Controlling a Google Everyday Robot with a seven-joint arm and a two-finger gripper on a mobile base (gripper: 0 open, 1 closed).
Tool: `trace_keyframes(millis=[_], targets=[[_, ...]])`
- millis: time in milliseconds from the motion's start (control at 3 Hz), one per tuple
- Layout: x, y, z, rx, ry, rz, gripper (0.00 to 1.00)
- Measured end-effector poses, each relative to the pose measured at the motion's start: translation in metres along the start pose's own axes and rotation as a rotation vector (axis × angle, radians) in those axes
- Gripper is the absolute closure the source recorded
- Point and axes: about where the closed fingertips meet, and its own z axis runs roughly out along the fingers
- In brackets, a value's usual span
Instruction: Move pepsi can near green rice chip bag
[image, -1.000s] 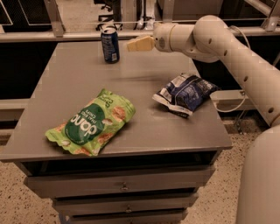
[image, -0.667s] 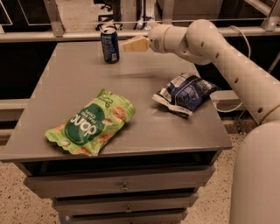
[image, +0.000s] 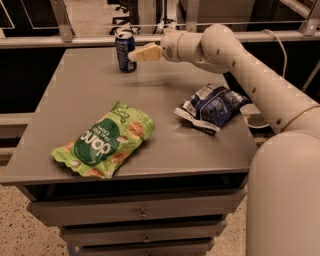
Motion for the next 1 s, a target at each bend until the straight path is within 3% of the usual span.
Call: trace_keyframes(millis=[1000], targets=[[0.014,0.022,0.052,-0.120,0.021,-0.003,0.00]])
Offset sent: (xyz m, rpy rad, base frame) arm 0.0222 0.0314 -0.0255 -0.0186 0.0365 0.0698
